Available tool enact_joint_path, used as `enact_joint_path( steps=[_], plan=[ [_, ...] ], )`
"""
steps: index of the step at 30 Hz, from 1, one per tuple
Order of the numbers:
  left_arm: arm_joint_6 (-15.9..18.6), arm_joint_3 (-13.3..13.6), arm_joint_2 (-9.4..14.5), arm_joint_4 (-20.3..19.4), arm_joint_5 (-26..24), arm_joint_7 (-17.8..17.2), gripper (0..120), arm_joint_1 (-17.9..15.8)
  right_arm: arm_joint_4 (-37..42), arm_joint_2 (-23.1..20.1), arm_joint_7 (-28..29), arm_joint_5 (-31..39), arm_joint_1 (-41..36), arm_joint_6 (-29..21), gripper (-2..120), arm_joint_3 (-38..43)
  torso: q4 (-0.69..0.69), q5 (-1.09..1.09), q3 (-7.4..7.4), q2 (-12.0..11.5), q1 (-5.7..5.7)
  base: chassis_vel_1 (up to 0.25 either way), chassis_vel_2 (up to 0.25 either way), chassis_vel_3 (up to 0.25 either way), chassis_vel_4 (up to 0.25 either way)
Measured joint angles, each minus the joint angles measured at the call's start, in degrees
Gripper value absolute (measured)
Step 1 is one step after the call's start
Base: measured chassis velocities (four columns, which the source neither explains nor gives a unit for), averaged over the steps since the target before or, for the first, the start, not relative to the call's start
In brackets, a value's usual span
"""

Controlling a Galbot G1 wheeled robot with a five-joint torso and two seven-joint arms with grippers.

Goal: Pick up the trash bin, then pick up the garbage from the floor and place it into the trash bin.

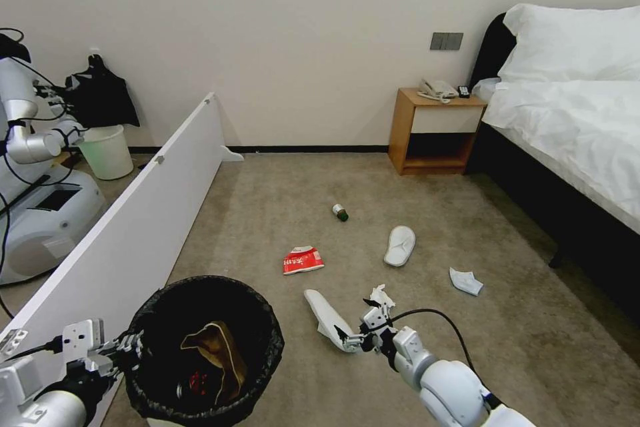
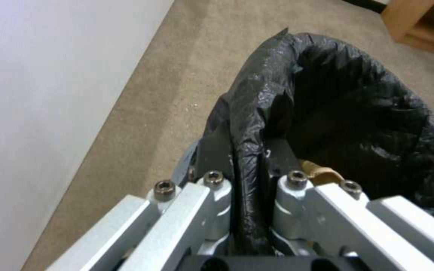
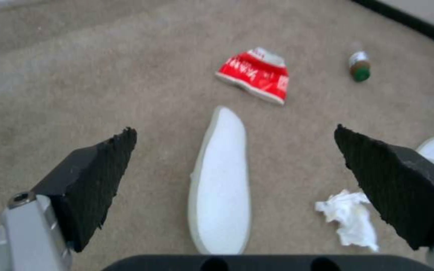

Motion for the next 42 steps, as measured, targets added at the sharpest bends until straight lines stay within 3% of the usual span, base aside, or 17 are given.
enact_joint_path(
  steps=[15, 32, 42],
  plan=[
    [0.00, -0.11, -0.08, 0.00, 0.04, 0.00, 5, 0.15, -7.15, 6.65, 1.48, -2.84, 3.67, -1.19, 100, -4.23, 0.00, -0.01, 0.00, 0.00, 0.00, 0.000, 0.000, 0.000, 0.000],
    [0.00, -0.11, -0.24, 0.00, 0.06, 0.00, 5, 0.11, -13.76, 10.84, 3.05, -5.09, 7.42, -3.64, 100, -7.57, 0.00, 0.00, 0.00, 0.00, 0.00, 0.000, 0.000, 0.000, 0.000],
    [-0.02, -0.40, -0.20, 0.00, -0.08, 0.01, 5, 0.12, -17.92, 13.48, 6.74, -5.56, 9.33, -9.99, 100, -8.05, 0.00, 0.00, 0.00, 0.00, 0.00, 0.000, 0.000, 0.000, 0.000]
  ],
)
